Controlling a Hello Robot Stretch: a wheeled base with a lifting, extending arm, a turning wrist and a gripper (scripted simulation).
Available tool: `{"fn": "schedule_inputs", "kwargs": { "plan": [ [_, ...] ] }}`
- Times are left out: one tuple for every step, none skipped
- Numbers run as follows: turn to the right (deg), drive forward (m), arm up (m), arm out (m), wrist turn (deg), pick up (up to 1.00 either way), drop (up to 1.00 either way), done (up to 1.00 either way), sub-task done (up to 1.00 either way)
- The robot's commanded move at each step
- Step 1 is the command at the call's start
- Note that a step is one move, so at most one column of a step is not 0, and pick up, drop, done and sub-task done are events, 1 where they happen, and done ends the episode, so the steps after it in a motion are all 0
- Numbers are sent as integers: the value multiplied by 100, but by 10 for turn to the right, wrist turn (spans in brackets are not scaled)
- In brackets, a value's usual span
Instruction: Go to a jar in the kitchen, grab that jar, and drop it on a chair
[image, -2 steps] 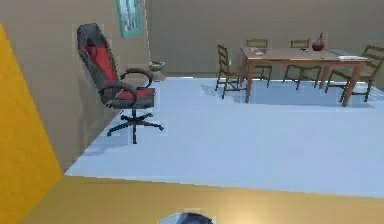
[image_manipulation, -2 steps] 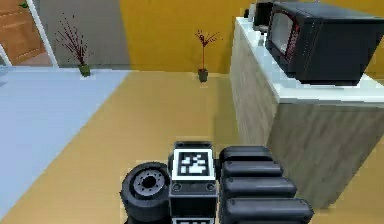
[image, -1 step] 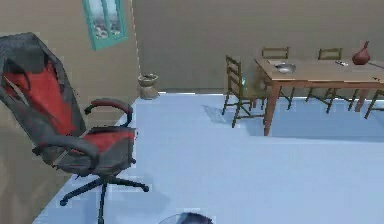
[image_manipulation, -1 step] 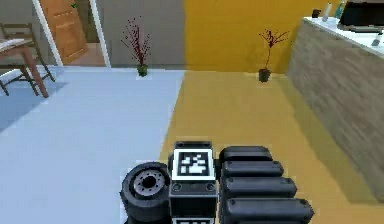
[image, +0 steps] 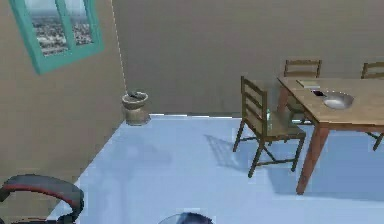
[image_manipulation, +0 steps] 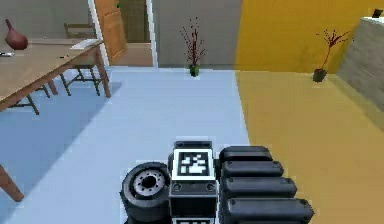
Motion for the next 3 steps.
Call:
{"fn": "schedule_inputs", "kwargs": {
  "plan": [
    [0,100,0,0,0,0,0,0,0],
    [0,100,0,0,0,0,0,0,0],
    [-60,0,0,0,0,0,0,0,0]
  ]
}}
